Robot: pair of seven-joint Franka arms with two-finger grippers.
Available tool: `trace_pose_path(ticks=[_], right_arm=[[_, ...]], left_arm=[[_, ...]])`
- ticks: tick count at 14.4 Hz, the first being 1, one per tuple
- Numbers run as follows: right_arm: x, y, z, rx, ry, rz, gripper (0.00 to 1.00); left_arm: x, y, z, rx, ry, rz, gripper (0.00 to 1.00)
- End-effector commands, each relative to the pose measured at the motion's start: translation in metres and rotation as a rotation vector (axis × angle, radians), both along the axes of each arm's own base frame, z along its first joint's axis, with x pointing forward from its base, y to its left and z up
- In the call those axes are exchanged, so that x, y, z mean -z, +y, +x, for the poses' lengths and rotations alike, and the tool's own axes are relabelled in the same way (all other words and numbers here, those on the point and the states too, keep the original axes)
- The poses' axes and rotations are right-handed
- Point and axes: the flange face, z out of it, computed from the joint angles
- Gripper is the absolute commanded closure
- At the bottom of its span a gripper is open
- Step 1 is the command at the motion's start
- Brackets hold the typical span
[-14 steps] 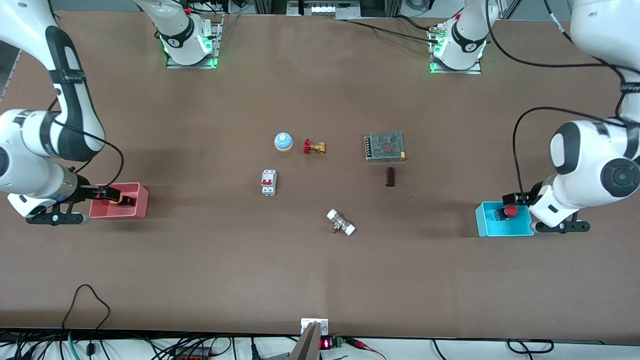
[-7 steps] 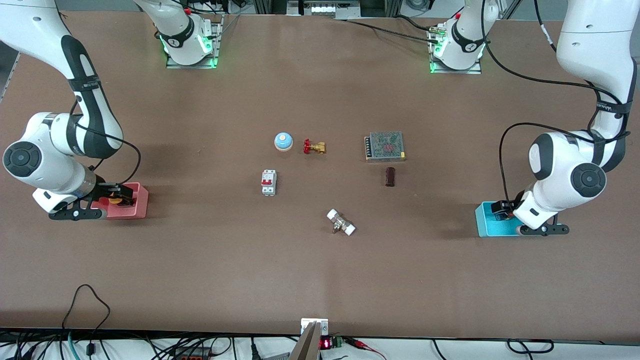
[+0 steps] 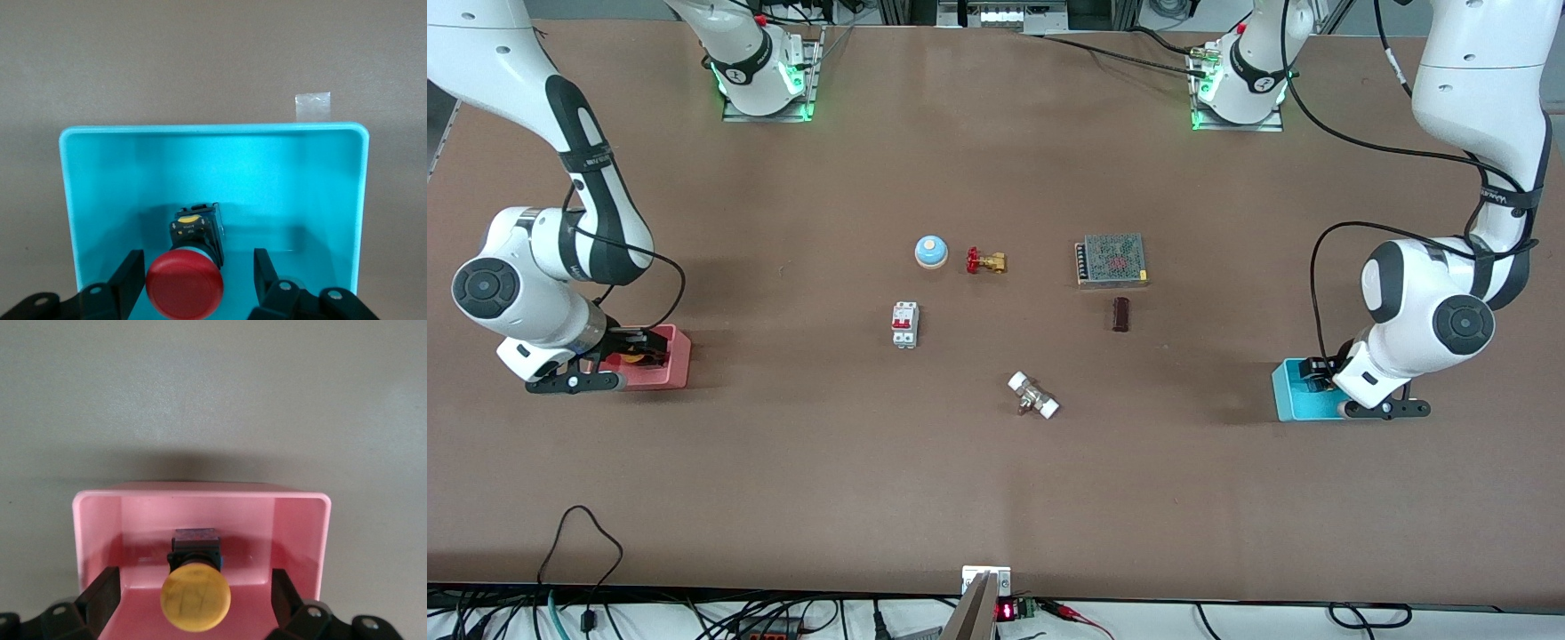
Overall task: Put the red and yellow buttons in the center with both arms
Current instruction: 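Grasp the yellow button with the right gripper while the left gripper grasps the red button, then lift the buttons out of the boxes and carry them toward the table center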
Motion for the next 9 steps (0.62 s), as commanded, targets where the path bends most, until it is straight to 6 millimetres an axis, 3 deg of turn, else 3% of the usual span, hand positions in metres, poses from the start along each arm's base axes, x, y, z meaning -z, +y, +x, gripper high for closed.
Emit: trace_pose_path(ticks=[1,3,4,6,9], right_arm=[[0.009,-0.005,-0.005,-0.028,-0.002,-0.001,0.0],[0.015,-0.008,-0.007,-0.025,0.003,0.001,0.0],[0.017,-0.008,-0.007,-0.024,0.002,0.002,0.0],[0.017,-0.009,-0.007,-0.035,0.003,0.002,0.02],[0.018,-0.012,-0.007,-0.036,0.005,0.002,0.21]], left_arm=[[-0.002,0.0,0.004,0.014,-0.01,0.012,0.53],[-0.004,-0.001,0.003,0.012,-0.007,0.011,0.83],[-0.007,-0.001,0.004,0.015,-0.011,0.011,0.89],[-0.025,0.002,0.013,0.011,-0.034,0.014,0.92],[-0.077,-0.01,0.028,0.019,0.032,0.016,0.92]])
